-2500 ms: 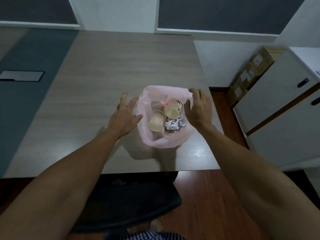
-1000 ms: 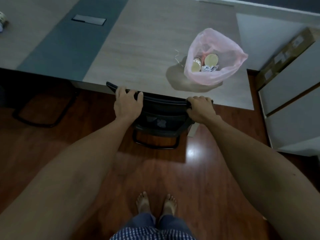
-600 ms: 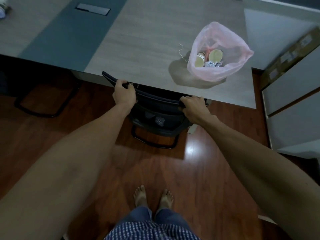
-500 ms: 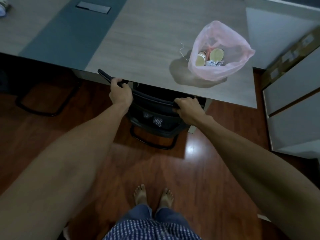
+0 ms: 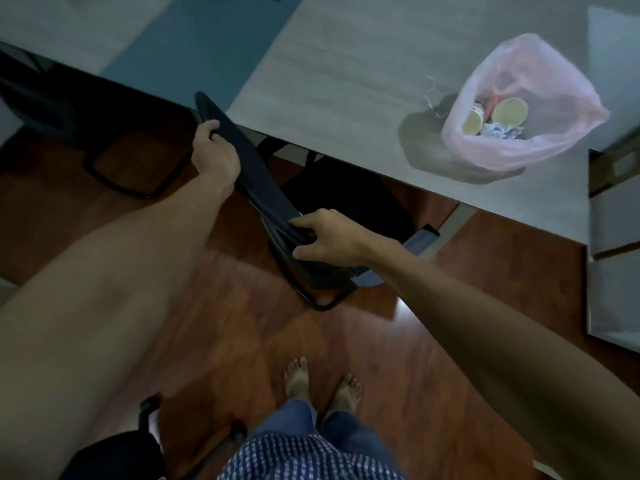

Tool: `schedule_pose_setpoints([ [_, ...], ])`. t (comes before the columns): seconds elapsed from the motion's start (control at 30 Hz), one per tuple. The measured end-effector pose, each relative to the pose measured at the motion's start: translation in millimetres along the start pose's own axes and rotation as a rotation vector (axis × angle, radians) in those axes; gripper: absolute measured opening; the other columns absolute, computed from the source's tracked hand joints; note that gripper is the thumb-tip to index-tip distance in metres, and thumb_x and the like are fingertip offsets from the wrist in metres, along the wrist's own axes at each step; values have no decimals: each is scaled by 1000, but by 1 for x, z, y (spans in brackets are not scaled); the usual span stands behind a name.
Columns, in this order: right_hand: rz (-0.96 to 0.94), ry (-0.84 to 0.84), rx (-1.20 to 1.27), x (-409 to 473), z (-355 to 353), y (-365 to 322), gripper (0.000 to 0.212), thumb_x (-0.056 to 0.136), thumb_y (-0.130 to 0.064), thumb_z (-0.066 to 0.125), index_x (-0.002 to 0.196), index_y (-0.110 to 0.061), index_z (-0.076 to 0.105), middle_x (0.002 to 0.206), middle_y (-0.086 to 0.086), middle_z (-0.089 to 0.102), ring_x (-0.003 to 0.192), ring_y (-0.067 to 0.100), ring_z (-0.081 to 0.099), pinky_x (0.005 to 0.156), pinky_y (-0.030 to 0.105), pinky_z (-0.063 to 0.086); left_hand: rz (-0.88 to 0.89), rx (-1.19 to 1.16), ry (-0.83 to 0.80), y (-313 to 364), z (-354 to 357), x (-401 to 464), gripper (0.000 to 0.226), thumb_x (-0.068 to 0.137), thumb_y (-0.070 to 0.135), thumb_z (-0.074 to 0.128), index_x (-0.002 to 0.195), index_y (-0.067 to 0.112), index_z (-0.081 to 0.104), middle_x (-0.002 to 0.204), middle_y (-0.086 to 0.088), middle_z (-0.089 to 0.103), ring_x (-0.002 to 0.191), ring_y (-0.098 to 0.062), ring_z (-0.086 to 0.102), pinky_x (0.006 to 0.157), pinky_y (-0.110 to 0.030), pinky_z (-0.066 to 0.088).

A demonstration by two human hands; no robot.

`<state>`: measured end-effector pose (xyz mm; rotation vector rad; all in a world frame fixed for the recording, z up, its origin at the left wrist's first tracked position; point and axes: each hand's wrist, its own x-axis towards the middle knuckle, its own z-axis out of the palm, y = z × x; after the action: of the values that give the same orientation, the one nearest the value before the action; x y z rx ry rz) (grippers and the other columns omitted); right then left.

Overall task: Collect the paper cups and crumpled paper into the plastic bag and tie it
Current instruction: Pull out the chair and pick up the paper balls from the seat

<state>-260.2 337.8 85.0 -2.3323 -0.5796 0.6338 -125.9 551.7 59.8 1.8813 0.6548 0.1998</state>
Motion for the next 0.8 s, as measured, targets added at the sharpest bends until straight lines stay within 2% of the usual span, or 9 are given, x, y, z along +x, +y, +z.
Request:
schedule_pose_setpoints([
  [0.07, -33, -11, 20, 16, 9, -11, 66, 92, -40, 74, 145, -7, 54, 138, 6, 64, 118, 10, 62, 93, 21, 52, 23, 19, -15, -3, -11, 18, 39, 107, 16, 31, 131, 30, 59, 125, 1, 56, 104, -16, 58, 86, -20, 48],
  [0.17, -58, -15, 70, 41, 26, -27, 71, 88, -48, 75, 134, 2, 57, 132, 19, 64, 118, 29, 61, 99, 47, 52, 86, 83, -32, -8, -28, 45, 38, 107, 18, 33, 128, 30, 61, 116, 5, 55, 87, -8, 57, 70, -13, 45],
  [0.27, -59, -32, 189, 63, 44, -40, 85, 82, -55, 78, 147, -8, 49, 149, 7, 55, 136, 19, 50, 111, 29, 45, 130, 127, -60, -11, -44, 70, 36, 106, 19, 36, 126, 32, 63, 112, 2, 62, 72, -2, 56, 56, -9, 43],
  [0.33, -96, -21, 276, 76, 52, -48, 78, 80, -53, 81, 141, -12, 55, 142, 5, 60, 128, 12, 54, 104, 16, 46, 146, 151, -74, -14, -52, 86, 35, 106, 19, 37, 124, 32, 64, 107, -1, 64, 63, -2, 53, 47, -6, 39],
  [0.47, -141, -50, 328, 97, 58, -63, 71, 79, -49, 83, 136, -13, 60, 135, 1, 65, 122, 5, 57, 104, 19, 48, 197, 218, -92, -18, -64, 108, 34, 106, 21, 39, 125, 30, 66, 91, -1, 63, 54, -3, 48, 43, -9, 36],
  [0.53, -136, -86, 322, 103, 59, -65, 76, 80, -49, 83, 143, -15, 57, 142, -3, 62, 131, 4, 53, 112, 28, 44, 227, 251, -110, -20, -68, 112, 34, 107, 21, 39, 127, 29, 65, 96, -2, 62, 57, -3, 48, 46, -8, 36],
  [0.6, -98, -117, 302, 104, 57, -63, 85, 81, -51, 82, 150, -14, 50, 151, -2, 54, 141, 11, 46, 117, 29, 38, 250, 300, -124, -18, -70, 110, 34, 107, 22, 39, 130, 28, 64, 108, -4, 64, 71, -7, 57, 59, -11, 44],
  [0.7, -39, -119, 254, 100, 49, -52, 78, 84, -50, 79, 148, -14, 52, 149, 0, 56, 135, 11, 51, 102, 14, 40, 311, 478, -62, -10, -70, 101, 37, 106, 18, 41, 135, 25, 61, 134, -12, 55, 113, -26, 57, 94, -27, 45],
  [0.8, 21, -34, 227, 92, 37, -33, 51, 90, -41, 76, 131, -13, 66, 125, 1, 69, 107, 7, 64, 81, 8, 46, 438, 649, 45, 0, -67, 83, 39, 99, 15, 47, 133, 22, 64, 136, -11, 52, 124, -31, 49, 103, -37, 40],
])
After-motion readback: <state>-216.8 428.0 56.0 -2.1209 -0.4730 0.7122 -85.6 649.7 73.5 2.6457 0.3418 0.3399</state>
